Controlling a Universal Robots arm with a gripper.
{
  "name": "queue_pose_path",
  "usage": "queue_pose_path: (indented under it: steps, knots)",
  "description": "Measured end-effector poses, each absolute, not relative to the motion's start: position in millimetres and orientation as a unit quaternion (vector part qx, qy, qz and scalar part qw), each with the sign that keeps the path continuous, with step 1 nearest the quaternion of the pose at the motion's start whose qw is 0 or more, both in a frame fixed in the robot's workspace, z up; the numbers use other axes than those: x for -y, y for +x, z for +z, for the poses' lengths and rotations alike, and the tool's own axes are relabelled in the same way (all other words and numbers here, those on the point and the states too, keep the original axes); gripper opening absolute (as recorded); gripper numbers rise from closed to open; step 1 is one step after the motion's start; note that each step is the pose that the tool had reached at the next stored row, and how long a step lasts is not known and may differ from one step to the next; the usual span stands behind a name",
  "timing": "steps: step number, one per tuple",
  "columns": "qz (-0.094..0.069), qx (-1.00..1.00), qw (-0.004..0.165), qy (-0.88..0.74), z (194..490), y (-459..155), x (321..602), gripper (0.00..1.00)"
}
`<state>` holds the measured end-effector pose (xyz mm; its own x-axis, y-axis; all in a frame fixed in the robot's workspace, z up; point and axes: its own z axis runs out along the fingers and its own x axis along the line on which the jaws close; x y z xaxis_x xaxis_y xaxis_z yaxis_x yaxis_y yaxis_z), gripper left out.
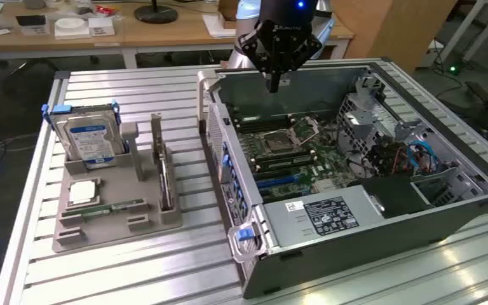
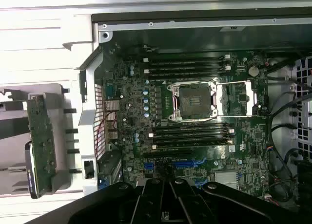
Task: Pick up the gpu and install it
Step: 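Reach for the gpu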
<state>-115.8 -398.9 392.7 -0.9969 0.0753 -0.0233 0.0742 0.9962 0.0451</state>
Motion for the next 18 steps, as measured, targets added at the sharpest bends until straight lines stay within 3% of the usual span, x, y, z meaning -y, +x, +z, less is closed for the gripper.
queue_pose_path:
  steps: [18]
  knots:
    - [0.022,-0.999,0.012,0.037,392.7,-124.7,398.9,0.1]
